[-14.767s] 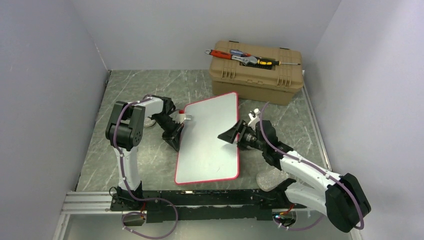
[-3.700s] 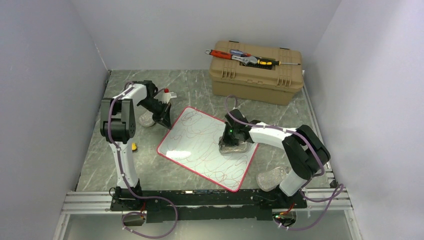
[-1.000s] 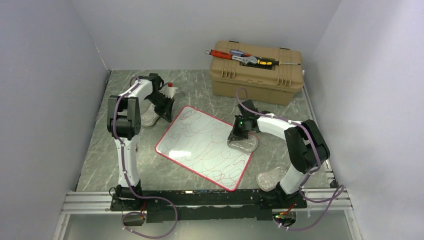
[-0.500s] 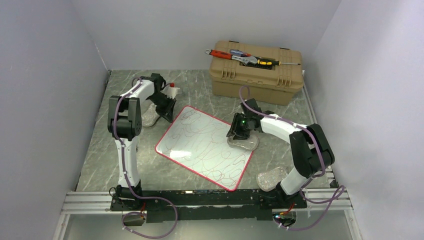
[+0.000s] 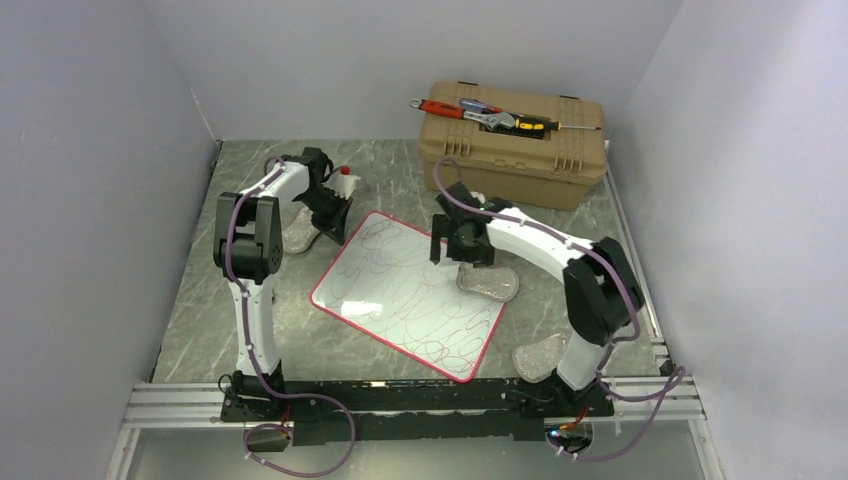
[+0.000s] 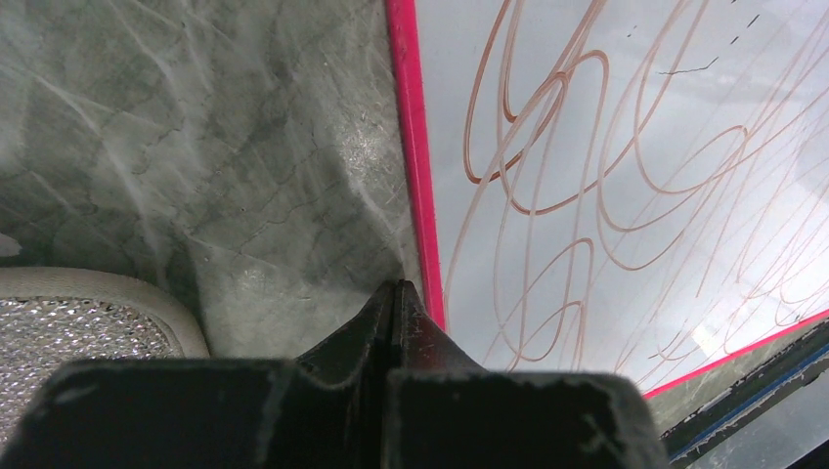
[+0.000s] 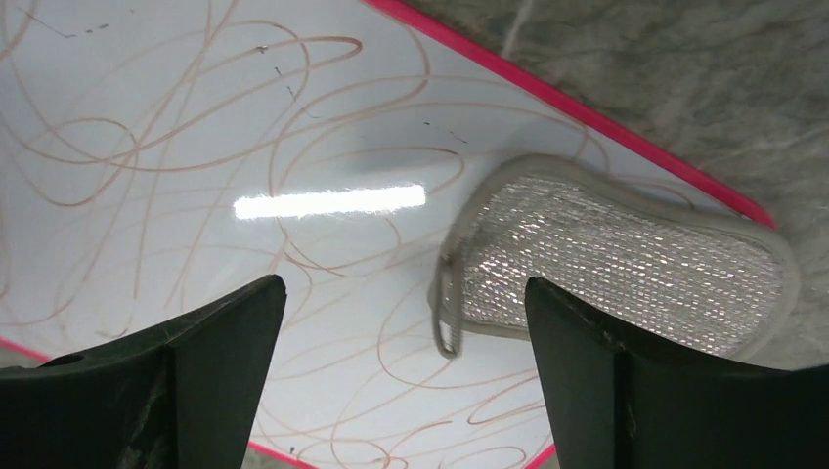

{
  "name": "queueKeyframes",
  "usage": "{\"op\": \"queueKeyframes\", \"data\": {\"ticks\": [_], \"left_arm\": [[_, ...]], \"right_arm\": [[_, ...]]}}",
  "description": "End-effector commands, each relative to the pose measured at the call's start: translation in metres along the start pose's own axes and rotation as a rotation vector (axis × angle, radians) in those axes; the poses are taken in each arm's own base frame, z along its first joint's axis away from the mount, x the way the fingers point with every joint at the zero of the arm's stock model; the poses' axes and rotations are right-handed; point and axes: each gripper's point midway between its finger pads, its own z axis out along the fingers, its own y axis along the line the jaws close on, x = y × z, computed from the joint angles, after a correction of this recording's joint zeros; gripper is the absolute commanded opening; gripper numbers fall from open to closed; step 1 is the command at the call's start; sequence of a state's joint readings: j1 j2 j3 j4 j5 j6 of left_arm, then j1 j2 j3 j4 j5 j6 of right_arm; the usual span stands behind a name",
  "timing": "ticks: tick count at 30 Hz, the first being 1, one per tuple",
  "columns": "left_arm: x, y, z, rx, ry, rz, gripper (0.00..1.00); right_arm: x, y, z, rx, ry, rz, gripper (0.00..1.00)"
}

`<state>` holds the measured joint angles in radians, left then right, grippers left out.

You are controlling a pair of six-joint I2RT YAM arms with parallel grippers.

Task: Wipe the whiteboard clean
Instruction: Hold the whiteboard at the center of the board.

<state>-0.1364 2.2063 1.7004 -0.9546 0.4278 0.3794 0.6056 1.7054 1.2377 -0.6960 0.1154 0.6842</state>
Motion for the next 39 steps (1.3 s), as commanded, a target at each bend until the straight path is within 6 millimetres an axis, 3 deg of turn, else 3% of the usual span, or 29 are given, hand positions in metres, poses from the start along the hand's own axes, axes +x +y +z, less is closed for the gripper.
{"op": "queueKeyframes", "data": {"ticks": [1, 6, 11, 14, 19, 23, 27, 30, 35, 37, 39], "left_arm": [[0.018, 0.006, 0.020, -0.029, 0.079, 0.015, 0.03], [0.021, 0.003, 0.022, -0.016, 0.085, 0.011, 0.04], [0.018, 0.002, 0.019, -0.019, 0.078, 0.014, 0.04], [0.018, 0.002, 0.018, -0.023, 0.079, 0.013, 0.04], [0.026, -0.001, 0.024, 0.008, 0.103, 0.002, 0.04], [0.032, -0.004, 0.029, 0.013, 0.120, 0.009, 0.04], [0.043, -0.008, 0.037, 0.017, 0.150, 0.026, 0.04], [0.048, -0.009, 0.044, 0.019, 0.173, 0.028, 0.04], [0.052, -0.011, 0.049, 0.020, 0.198, 0.037, 0.04], [0.052, -0.012, 0.049, 0.019, 0.200, 0.036, 0.04], [0.051, -0.012, 0.047, 0.016, 0.195, 0.036, 0.04]], "right_arm": [[0.011, -0.025, 0.013, 0.208, 0.038, -0.071, 0.90], [0.023, -0.037, 0.029, 0.271, 0.083, -0.088, 0.63], [0.025, -0.035, 0.033, 0.201, 0.105, -0.048, 0.15], [0.025, -0.033, 0.035, 0.109, 0.139, 0.035, 0.00], [0.033, -0.031, 0.031, -0.078, 0.197, 0.167, 0.00], [0.035, -0.041, 0.028, -0.121, 0.189, 0.206, 0.00], [0.037, -0.041, 0.044, -0.170, 0.164, 0.239, 0.00], [0.019, -0.024, 0.064, -0.217, 0.105, 0.285, 0.00], [-0.016, 0.025, 0.097, -0.255, 0.002, 0.280, 0.00], [-0.027, 0.043, 0.104, -0.260, -0.013, 0.269, 0.00], [-0.032, 0.048, 0.102, -0.258, -0.019, 0.269, 0.00]]}}
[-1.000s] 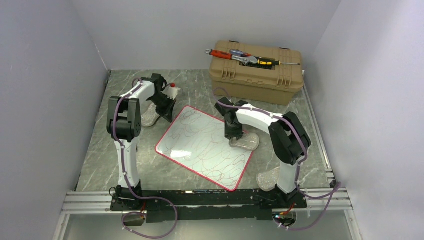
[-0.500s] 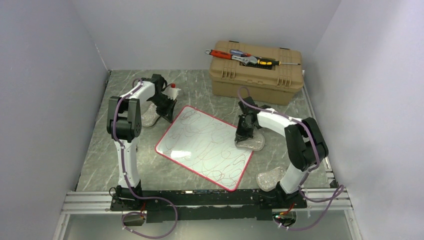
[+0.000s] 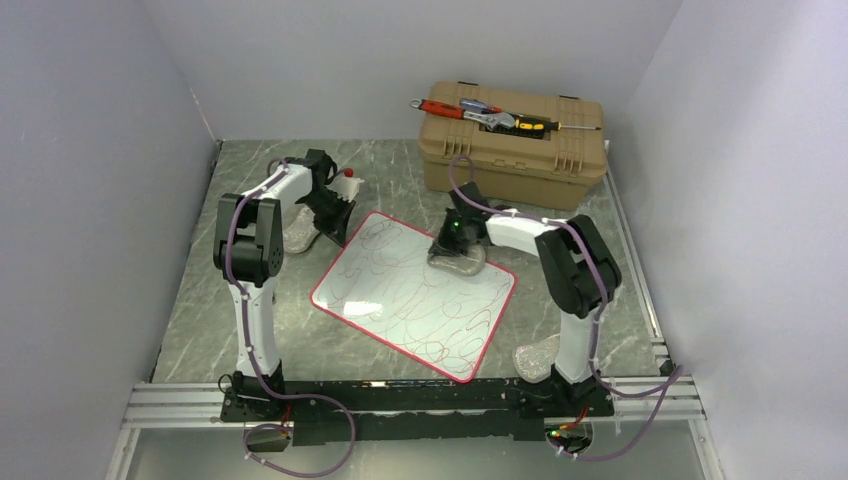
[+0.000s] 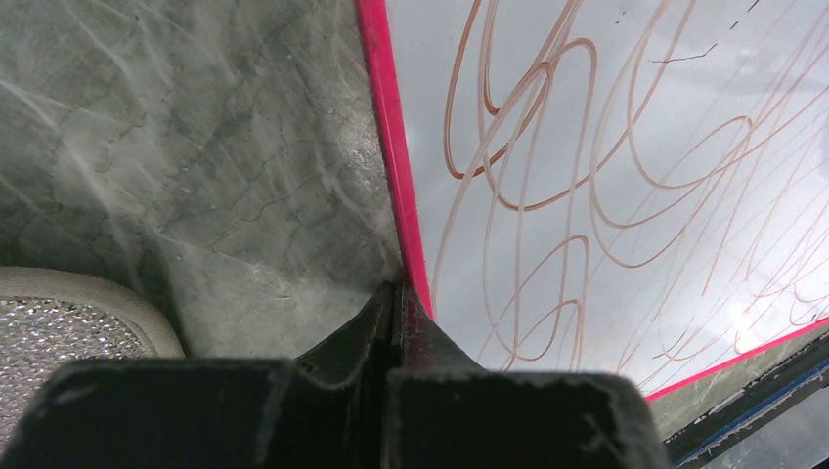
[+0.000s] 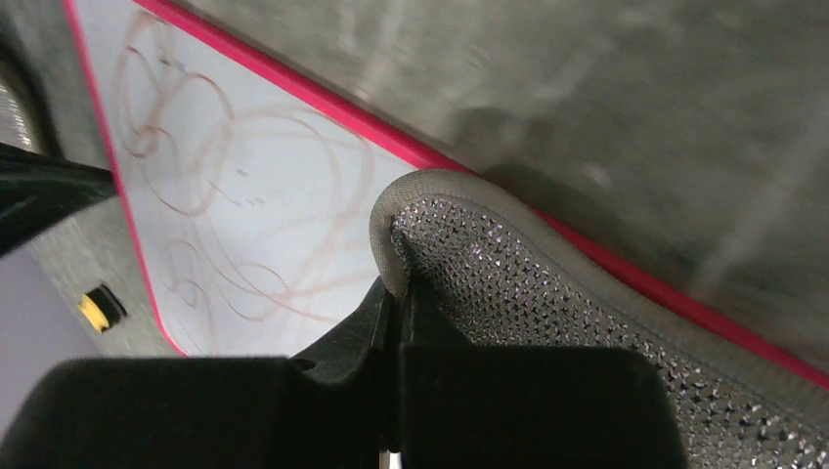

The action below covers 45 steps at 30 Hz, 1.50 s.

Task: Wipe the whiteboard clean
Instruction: Hold the whiteboard at the center of the board.

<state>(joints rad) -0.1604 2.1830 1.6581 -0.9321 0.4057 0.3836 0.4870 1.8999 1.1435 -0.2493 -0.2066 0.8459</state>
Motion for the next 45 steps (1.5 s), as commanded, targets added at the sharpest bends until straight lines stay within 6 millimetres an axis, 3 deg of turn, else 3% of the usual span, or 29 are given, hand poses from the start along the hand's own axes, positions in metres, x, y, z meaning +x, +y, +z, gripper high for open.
{"op": "queueKeyframes", "data": {"ticks": [1, 4, 9, 11, 14, 21, 23, 25, 29, 32, 36, 41, 45], "left_arm": [[0.045, -0.007, 0.044, 0.033, 0.178, 0.011, 0.04], [0.048, -0.009, 0.043, 0.038, 0.180, 0.007, 0.04], [0.045, -0.008, 0.042, 0.035, 0.174, 0.015, 0.04], [0.044, -0.009, 0.043, 0.038, 0.173, 0.016, 0.04], [0.044, -0.010, 0.044, 0.038, 0.176, 0.020, 0.04], [0.044, -0.013, 0.042, 0.031, 0.174, 0.028, 0.03], [0.043, -0.014, 0.041, 0.029, 0.173, 0.027, 0.04], [0.043, -0.013, 0.040, 0.026, 0.172, 0.027, 0.04], [0.044, -0.013, 0.041, 0.024, 0.169, 0.025, 0.04], [0.044, -0.014, 0.042, 0.033, 0.169, 0.018, 0.04], [0.042, -0.014, 0.040, 0.031, 0.160, 0.018, 0.04], [0.039, -0.015, 0.039, 0.037, 0.149, 0.015, 0.04], [0.042, -0.015, 0.038, 0.037, 0.157, 0.021, 0.04]], "right_arm": [[-0.015, 0.005, 0.027, 0.030, -0.104, -0.007, 0.00], [-0.007, -0.017, 0.005, 0.081, -0.135, -0.027, 0.00], [0.019, -0.080, -0.035, 0.186, -0.153, -0.033, 0.00], [0.023, -0.086, -0.037, 0.179, -0.158, -0.032, 0.00], [0.023, -0.066, -0.017, 0.109, -0.105, -0.020, 0.00], [0.013, 0.041, 0.049, -0.010, -0.057, -0.110, 0.00], [0.007, 0.060, 0.055, -0.022, -0.057, -0.128, 0.00], [0.006, 0.061, 0.049, -0.021, -0.053, -0.126, 0.00], [0.002, 0.029, 0.002, 0.040, -0.079, -0.126, 0.00], [0.003, -0.001, -0.049, 0.113, -0.108, -0.136, 0.00], [0.019, -0.062, -0.091, 0.257, -0.112, -0.105, 0.00], [0.034, -0.111, -0.100, 0.326, -0.102, -0.025, 0.00], [0.047, -0.118, -0.073, 0.293, -0.039, 0.016, 0.00]]}}
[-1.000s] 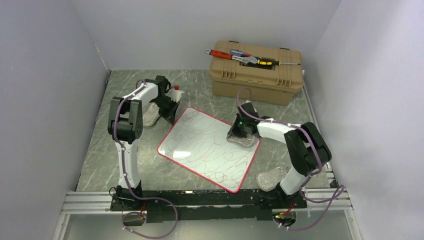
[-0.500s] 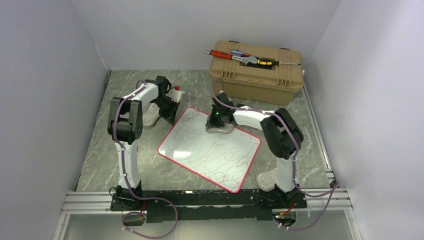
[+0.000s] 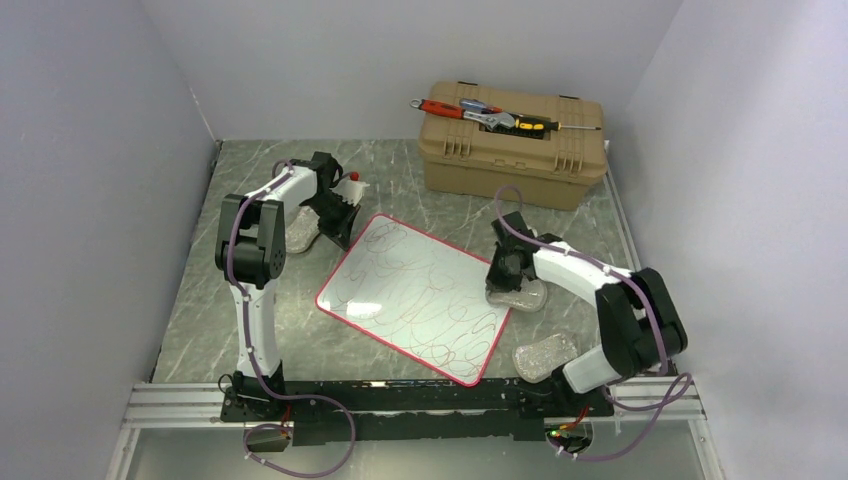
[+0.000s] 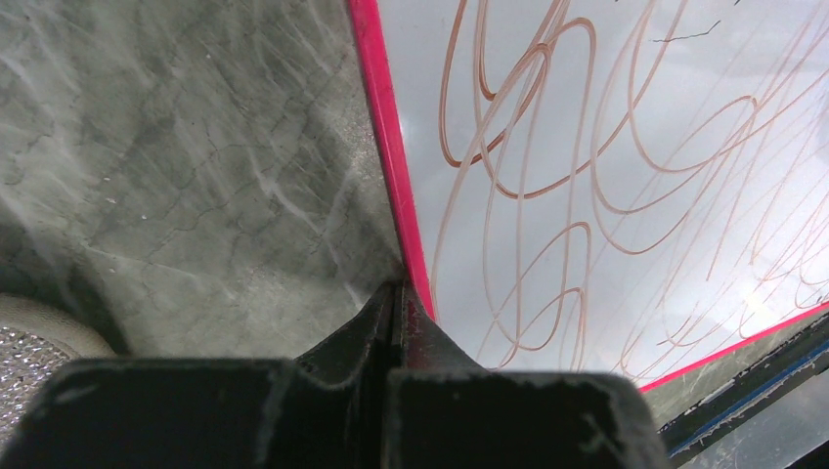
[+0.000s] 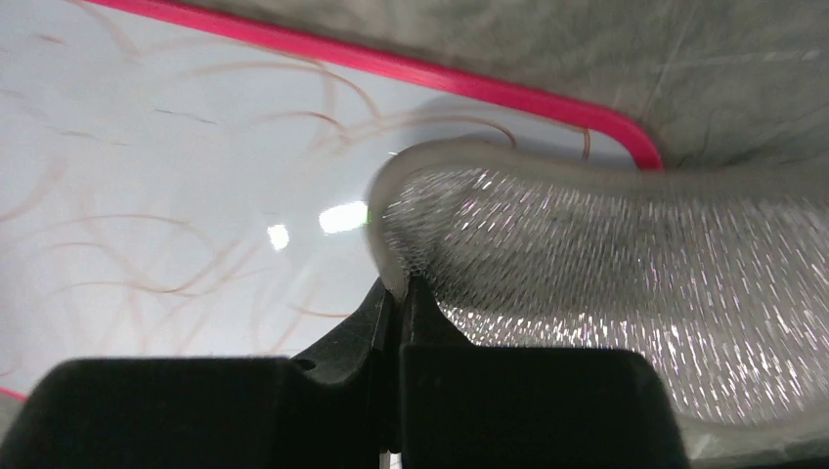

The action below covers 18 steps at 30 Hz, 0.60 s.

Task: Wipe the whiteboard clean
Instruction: Hold the whiteboard at the center of the board.

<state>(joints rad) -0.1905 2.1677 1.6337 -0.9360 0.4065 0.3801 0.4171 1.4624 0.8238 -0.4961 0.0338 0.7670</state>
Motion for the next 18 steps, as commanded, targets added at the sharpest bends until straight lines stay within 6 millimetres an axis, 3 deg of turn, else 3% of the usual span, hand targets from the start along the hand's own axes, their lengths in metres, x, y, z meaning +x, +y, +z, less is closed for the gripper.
{"op": "queueKeyframes", "data": {"ticks": [1, 4, 9, 11, 13, 18], "left_arm": [[0.039, -0.001, 0.035, 0.025, 0.139, 0.002, 0.04], [0.040, -0.002, 0.037, 0.030, 0.137, 0.001, 0.04], [0.047, -0.004, 0.046, 0.041, 0.167, -0.007, 0.04], [0.048, -0.004, 0.047, 0.040, 0.170, -0.012, 0.04], [0.049, -0.004, 0.048, 0.039, 0.171, -0.013, 0.04], [0.051, -0.003, 0.048, 0.031, 0.173, -0.003, 0.04]], "right_arm": [[0.023, 0.000, 0.029, -0.019, 0.097, 0.022, 0.00], [0.025, 0.039, 0.057, -0.133, 0.142, 0.039, 0.00], [0.010, 0.133, 0.078, -0.308, 0.134, -0.027, 0.00], [0.011, 0.152, 0.088, -0.316, 0.151, -0.050, 0.00], [0.016, 0.152, 0.089, -0.334, 0.172, -0.034, 0.00], [0.018, 0.102, 0.058, -0.345, 0.142, -0.013, 0.00]]}}
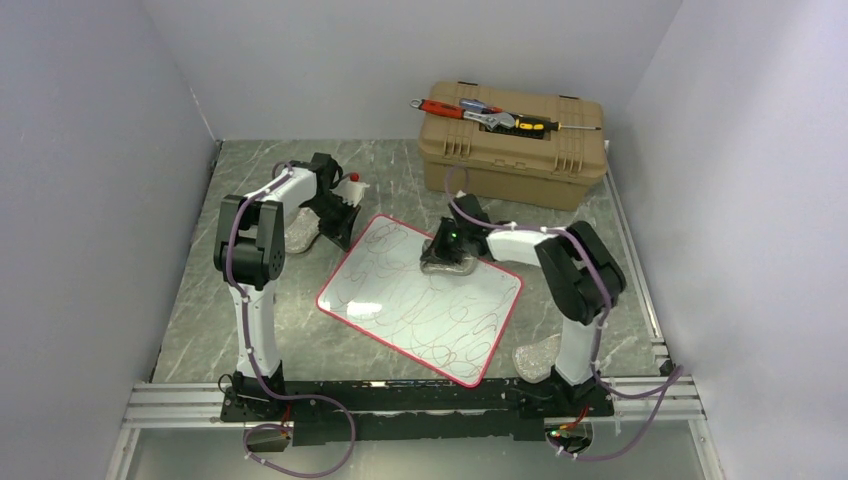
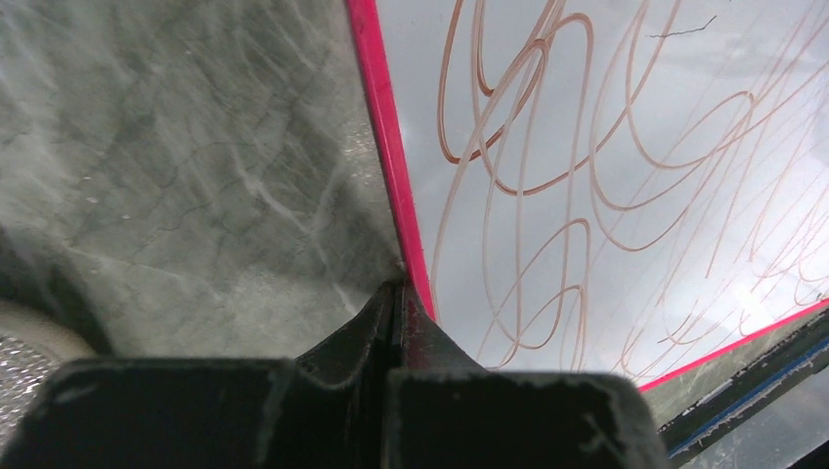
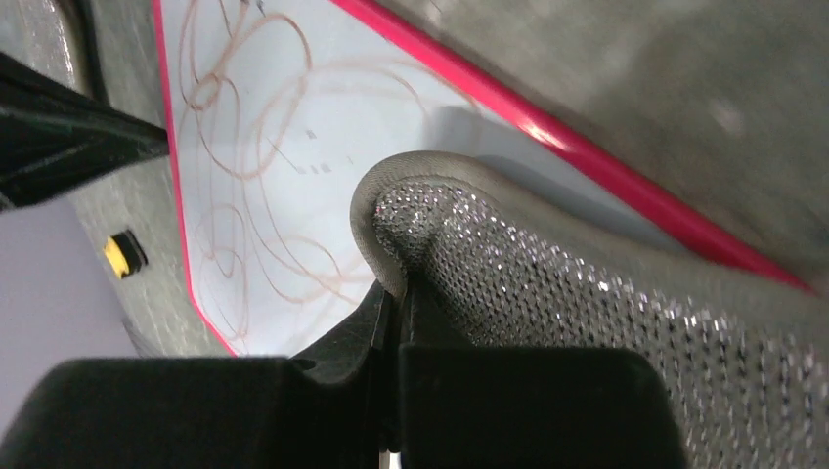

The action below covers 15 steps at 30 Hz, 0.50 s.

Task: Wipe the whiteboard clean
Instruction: Hold the whiteboard at the center of the board.

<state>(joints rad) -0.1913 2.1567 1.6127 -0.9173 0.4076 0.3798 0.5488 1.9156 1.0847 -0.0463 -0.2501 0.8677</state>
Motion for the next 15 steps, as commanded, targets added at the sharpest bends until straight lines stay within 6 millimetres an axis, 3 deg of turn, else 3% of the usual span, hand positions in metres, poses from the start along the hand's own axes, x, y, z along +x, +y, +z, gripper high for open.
{"op": "queueKeyframes", "data": {"ticks": [1, 3, 6, 10, 12, 15], "left_arm": [[0.051, -0.003, 0.047, 0.034, 0.183, -0.006, 0.04], [0.053, -0.003, 0.048, 0.040, 0.185, -0.006, 0.04], [0.054, -0.006, 0.050, 0.045, 0.189, 0.000, 0.04], [0.055, -0.013, 0.054, 0.039, 0.207, 0.026, 0.04], [0.058, -0.014, 0.057, 0.032, 0.221, 0.040, 0.04], [0.059, -0.013, 0.059, 0.019, 0.231, 0.046, 0.04]], "right_arm": [[0.030, -0.061, -0.038, 0.080, 0.034, 0.051, 0.00], [0.035, -0.076, -0.042, 0.082, 0.021, 0.063, 0.00], [0.040, -0.081, -0.022, 0.100, 0.066, 0.070, 0.00], [0.035, -0.055, 0.019, 0.080, 0.086, 0.039, 0.00], [0.025, -0.028, 0.035, 0.055, 0.075, 0.015, 0.00], [0.024, -0.014, 0.040, 0.057, 0.085, 0.008, 0.00]]}}
